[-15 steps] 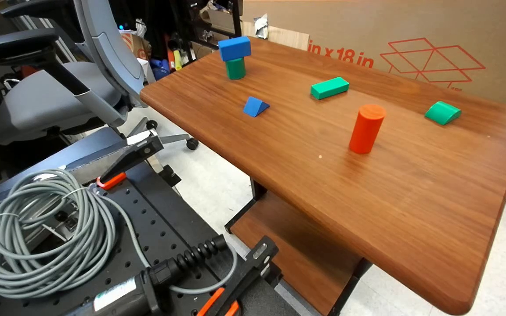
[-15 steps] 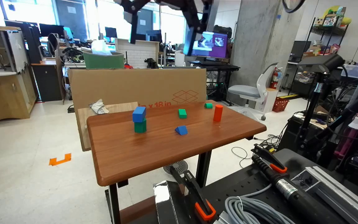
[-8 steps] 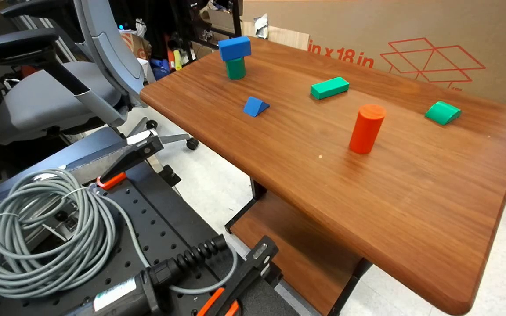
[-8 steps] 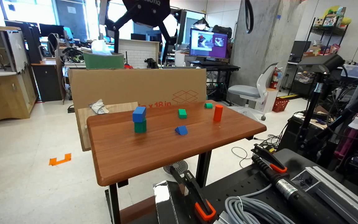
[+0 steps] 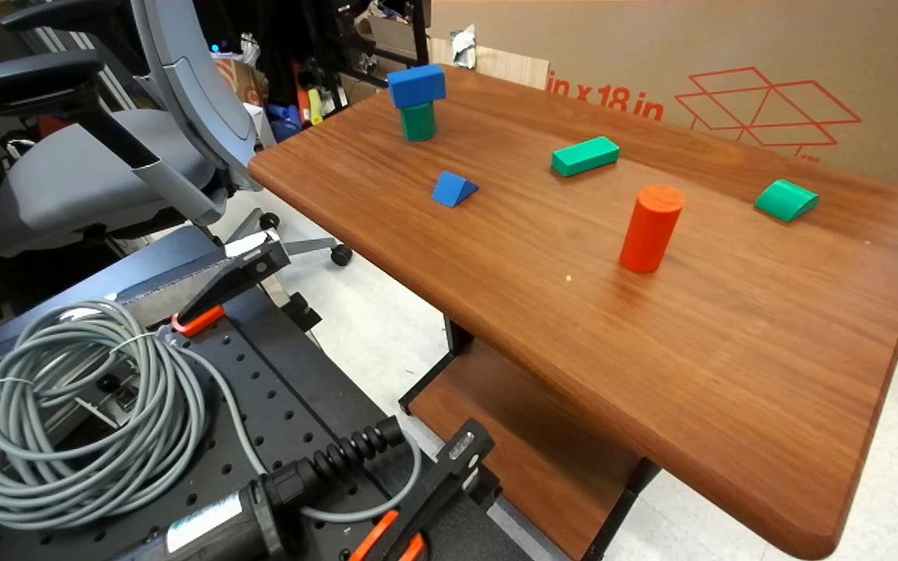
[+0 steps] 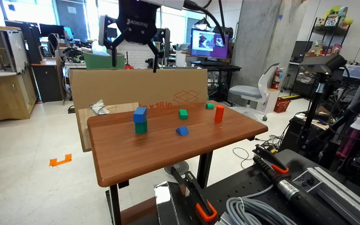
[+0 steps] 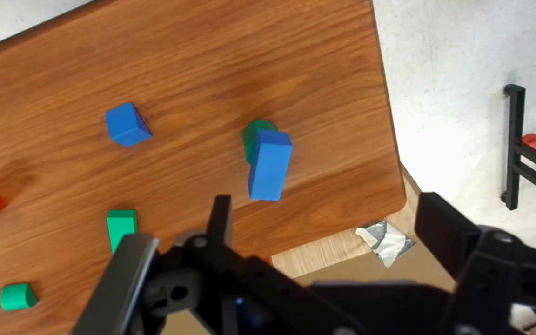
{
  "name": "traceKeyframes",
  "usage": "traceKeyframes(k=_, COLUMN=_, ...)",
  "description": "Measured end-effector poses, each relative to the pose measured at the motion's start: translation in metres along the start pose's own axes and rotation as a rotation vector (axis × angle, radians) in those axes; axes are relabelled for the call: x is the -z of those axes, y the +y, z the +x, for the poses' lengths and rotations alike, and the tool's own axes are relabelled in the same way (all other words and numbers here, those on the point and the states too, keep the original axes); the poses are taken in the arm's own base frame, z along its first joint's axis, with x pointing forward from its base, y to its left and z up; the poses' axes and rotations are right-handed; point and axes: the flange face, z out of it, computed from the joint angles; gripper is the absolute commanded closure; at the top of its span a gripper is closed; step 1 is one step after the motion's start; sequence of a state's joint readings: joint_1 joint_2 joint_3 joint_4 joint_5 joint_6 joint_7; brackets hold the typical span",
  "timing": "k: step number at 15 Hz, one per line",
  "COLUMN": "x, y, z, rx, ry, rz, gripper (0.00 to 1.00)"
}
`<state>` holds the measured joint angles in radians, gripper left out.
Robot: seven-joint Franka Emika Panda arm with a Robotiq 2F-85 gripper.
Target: Move the blue block to the right
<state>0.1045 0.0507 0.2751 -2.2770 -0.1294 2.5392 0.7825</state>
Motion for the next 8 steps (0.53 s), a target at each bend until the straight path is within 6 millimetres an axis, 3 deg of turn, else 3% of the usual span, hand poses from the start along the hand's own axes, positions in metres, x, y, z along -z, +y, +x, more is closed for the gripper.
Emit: traceKeyframes(k=8, x=-0.051, y=-0.002, z=0.036, rx=-0.069, ry=-0.045, rz=-0.023, gripper=0.0)
